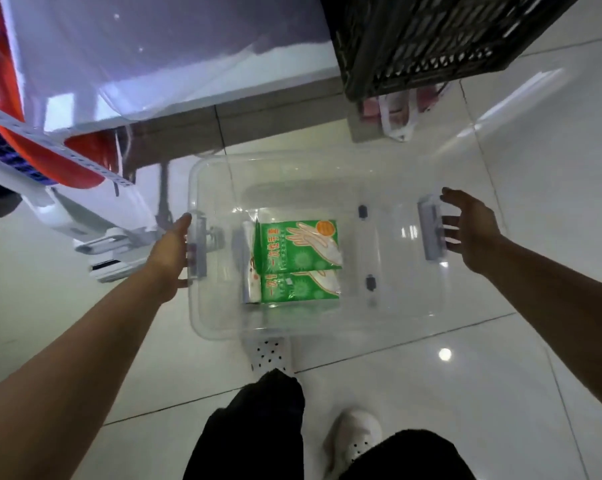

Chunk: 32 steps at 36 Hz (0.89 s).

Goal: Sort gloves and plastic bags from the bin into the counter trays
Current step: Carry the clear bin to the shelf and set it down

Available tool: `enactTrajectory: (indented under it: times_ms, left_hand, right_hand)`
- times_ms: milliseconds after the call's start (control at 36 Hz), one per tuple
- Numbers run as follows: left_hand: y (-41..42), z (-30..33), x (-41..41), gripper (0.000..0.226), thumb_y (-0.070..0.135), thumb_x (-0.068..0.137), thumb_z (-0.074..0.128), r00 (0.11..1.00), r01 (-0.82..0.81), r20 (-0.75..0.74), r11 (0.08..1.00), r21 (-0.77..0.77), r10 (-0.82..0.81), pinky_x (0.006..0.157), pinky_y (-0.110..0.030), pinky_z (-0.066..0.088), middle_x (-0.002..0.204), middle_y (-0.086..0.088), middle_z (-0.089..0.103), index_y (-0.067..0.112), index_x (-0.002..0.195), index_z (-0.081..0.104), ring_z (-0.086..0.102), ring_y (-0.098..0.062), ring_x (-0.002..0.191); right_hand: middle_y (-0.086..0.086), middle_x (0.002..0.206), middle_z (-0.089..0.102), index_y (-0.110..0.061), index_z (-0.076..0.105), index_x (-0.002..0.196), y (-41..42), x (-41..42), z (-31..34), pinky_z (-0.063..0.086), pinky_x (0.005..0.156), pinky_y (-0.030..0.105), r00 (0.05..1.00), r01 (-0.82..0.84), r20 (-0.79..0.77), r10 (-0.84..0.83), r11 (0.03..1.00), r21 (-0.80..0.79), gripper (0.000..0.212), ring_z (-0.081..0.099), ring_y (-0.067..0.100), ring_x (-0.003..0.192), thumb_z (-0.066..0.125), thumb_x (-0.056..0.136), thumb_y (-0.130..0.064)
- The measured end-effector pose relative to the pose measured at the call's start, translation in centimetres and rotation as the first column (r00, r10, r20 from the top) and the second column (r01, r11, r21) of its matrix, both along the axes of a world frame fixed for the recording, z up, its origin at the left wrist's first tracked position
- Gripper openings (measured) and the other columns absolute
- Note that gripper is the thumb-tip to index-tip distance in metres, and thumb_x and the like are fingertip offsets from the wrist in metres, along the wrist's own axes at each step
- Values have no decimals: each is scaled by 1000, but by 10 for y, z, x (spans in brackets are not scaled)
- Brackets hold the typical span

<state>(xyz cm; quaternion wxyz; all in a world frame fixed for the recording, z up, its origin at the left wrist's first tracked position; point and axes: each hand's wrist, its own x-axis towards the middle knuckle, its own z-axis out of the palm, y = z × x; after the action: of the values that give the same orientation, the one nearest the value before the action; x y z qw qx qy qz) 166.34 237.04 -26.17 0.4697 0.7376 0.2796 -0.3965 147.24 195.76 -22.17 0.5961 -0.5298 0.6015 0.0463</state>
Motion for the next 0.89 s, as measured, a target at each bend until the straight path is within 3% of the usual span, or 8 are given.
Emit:
enactTrajectory:
  times_ms: [194,306,361,444,472,583,750,889]
  left_hand:
    - [-14,-34,4,65,62,94,46,984,118,132,992,48,-124,100,-55,44,142,-13,51,19,142,45,53,-38,121]
    - [-15,-65,1,64,51,93,56,859,286,364,927,245,-361,100,-52,47,144,-13,51,20,146,39,56,-35,117]
    - [-15,-83,-6,74,53,93,55,691,368,424,790,490,-585,109,-54,38,153,-16,40,17,152,28,44,-38,133]
    - [-14,-120,-28,96,66,88,49,332,352,331,441,826,-883,119,-55,17,165,-17,2,17,159,7,8,-37,151]
    - [-14,-128,-34,98,72,85,44,265,307,323,397,865,-908,118,-55,14,165,-16,-4,20,159,5,4,-37,152]
    - [-16,-132,-35,91,76,81,32,208,277,346,394,876,-915,118,-56,13,166,-8,-3,35,158,5,1,-33,152]
    - [-23,-108,-31,96,78,77,25,278,365,305,393,844,-911,120,-55,10,166,-7,-4,31,158,5,-1,-32,152]
    - [-44,-84,33,87,61,91,49,316,254,368,452,855,-874,120,-55,8,167,-6,2,26,158,7,1,-32,152]
  right_hand:
    - [5,115,67,-24,71,97,-2,23,-50,46,104,47,970,-136,166,177,963,-234,11,61,33,113,65,89,-29]
    - [5,133,63,-27,63,129,-5,15,-92,45,106,49,916,-286,131,380,844,-454,52,59,27,118,62,84,-51]
    - [4,146,53,-33,47,144,-6,6,-117,38,111,50,823,-455,-7,567,652,-607,68,50,29,131,50,84,-64]
    - [-1,167,1,-39,2,157,-5,-9,-157,6,118,57,545,-713,-513,663,45,-700,81,3,27,153,27,88,-74]
    - [-4,166,-9,-41,-6,156,-6,-12,-166,-1,117,59,523,-710,-562,641,-37,-703,81,-8,25,153,23,88,-76]
    - [-3,166,-9,-41,-5,156,-10,-13,-174,-1,117,61,530,-698,-574,624,-63,-713,80,-9,22,153,18,89,-79]
    - [2,166,-9,-35,6,158,-6,-15,-162,-1,118,60,456,-765,-656,601,-112,-634,81,-5,23,153,10,87,-75]
    - [4,167,-6,-33,12,158,-6,-13,-166,-1,118,61,461,-770,-669,583,-112,-628,81,-2,23,153,14,88,-74]
